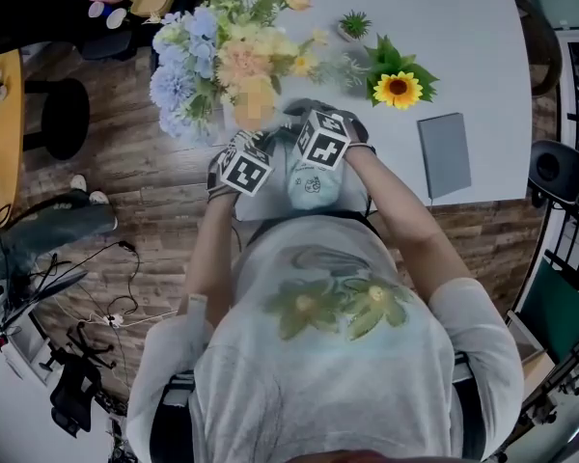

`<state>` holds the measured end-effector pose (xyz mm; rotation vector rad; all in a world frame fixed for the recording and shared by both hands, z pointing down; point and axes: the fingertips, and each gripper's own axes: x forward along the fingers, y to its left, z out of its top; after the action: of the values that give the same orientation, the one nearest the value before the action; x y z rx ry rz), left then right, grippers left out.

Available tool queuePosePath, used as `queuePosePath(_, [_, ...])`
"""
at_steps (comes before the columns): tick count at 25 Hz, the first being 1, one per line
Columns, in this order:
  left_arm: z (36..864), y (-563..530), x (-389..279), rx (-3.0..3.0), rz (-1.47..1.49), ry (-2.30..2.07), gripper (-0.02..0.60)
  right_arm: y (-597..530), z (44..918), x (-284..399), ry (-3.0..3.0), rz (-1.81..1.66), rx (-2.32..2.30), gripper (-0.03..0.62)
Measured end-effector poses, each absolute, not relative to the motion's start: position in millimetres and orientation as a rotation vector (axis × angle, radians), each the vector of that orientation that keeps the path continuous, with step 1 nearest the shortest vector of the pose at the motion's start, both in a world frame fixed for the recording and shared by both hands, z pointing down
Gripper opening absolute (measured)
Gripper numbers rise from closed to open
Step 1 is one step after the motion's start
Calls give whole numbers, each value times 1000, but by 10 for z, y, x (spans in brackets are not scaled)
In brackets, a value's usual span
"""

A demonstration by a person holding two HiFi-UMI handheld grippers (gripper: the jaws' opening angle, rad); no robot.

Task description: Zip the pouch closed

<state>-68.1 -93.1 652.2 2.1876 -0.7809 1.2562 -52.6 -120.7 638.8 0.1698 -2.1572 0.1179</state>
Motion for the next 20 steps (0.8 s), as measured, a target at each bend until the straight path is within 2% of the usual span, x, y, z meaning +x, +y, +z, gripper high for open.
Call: queuePosePath(20, [6622,-808,-601,2242,1279,-715,29,-896,6492,-600,-2032,-67,-216,60])
